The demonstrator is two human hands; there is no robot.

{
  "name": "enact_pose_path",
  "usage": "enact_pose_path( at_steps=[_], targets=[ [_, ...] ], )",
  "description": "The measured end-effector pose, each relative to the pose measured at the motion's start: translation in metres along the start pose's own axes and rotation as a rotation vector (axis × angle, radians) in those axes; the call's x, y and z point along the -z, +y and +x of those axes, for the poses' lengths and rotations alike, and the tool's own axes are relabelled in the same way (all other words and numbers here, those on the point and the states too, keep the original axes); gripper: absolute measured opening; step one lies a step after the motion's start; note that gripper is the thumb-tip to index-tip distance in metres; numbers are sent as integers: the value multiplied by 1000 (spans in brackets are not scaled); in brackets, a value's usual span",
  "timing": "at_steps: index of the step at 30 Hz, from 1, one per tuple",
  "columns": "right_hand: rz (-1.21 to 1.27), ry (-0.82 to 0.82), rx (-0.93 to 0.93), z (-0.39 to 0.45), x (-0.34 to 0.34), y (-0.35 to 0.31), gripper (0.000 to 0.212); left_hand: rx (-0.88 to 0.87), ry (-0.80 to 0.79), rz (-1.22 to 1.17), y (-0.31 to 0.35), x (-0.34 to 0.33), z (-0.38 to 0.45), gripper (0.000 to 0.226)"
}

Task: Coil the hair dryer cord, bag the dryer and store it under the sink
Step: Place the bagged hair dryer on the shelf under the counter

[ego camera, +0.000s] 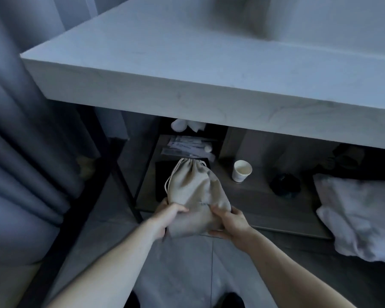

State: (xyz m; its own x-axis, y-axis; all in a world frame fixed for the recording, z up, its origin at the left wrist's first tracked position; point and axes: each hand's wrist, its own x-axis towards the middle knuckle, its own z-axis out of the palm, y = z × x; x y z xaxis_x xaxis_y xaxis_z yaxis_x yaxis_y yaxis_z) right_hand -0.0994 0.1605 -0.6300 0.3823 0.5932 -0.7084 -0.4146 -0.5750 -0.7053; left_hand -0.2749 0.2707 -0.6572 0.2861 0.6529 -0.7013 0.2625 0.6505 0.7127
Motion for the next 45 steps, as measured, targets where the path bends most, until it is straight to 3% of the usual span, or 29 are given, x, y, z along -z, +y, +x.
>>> enact_pose_path(
  at_steps=[8, 20, 26, 29, 31, 34, 39, 42, 45],
  targets=[
    [86, 82, 53, 79, -32, -17, 16, -69, 93, 47, 34, 4, 68, 53],
    [56, 207, 111, 137, -49, -7, 34, -130, 157, 134, 37, -4, 117, 64],
    [-104, 279, 154, 132, -56, -1, 60, -202, 181, 212, 28, -3, 123, 62],
    [-341, 294, 276, 121, -49, -1, 78, -276, 278, 321, 28, -3, 118, 63],
    [-616, 282, 396, 115, -45, 2, 80, -477, 319, 562, 24, 0, 109, 68],
    [-936, 226, 394, 123, -41, 13, 74, -661, 215, 961, 15, 2, 106, 62],
    [-1116, 146, 296, 123, -38, 12, 81, -355, 73, 1004, 13, 3, 115, 62],
    [-1292, 209, 367, 118, -40, 3, 82, -341, 89, 996, 20, 0, 114, 65],
    [-1349, 140, 484, 122, -42, -2, 86, -380, 54, 1127, 19, 1, 109, 71]
  ],
)
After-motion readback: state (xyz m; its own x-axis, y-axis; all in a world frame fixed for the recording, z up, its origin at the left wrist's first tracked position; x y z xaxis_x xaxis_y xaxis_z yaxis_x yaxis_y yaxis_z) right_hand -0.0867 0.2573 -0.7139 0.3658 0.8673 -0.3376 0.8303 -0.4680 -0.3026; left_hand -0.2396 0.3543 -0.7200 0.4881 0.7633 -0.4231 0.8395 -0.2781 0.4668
